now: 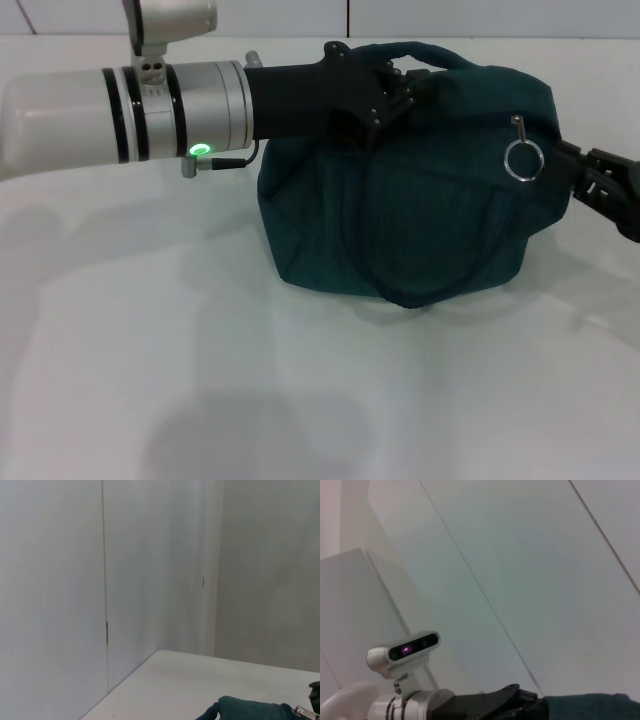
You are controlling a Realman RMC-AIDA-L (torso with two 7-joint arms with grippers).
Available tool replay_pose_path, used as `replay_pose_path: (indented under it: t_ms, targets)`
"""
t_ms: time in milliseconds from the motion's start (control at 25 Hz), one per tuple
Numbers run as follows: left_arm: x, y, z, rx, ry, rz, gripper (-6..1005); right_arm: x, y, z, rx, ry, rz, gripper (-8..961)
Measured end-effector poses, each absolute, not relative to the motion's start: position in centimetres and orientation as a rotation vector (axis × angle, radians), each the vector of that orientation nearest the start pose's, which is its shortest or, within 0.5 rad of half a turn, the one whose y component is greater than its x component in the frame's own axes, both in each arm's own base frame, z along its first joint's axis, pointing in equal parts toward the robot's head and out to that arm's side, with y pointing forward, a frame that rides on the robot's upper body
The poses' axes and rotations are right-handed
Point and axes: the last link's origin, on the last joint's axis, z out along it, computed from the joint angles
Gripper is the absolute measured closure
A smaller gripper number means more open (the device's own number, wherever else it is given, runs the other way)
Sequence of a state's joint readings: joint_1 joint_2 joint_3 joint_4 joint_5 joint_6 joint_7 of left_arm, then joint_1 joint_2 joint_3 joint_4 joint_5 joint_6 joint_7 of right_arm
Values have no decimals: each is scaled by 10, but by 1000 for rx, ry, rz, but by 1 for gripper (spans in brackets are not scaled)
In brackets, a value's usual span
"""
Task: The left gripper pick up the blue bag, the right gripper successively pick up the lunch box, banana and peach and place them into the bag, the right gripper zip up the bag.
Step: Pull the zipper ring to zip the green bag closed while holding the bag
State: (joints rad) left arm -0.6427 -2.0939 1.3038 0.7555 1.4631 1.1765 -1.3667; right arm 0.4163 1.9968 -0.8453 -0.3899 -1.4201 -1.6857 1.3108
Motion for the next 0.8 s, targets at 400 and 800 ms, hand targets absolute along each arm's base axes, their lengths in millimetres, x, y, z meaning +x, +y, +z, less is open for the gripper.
replay_pose_path:
  t_ms: [400,800]
  targets:
    - [-141,382,-45,-2710,-242,-834,934,266,304,16,-2464,778,1282,749]
    - [-140,381,-47,-2714,-244,-838,934,263,308,15,-2463,801,1288,678]
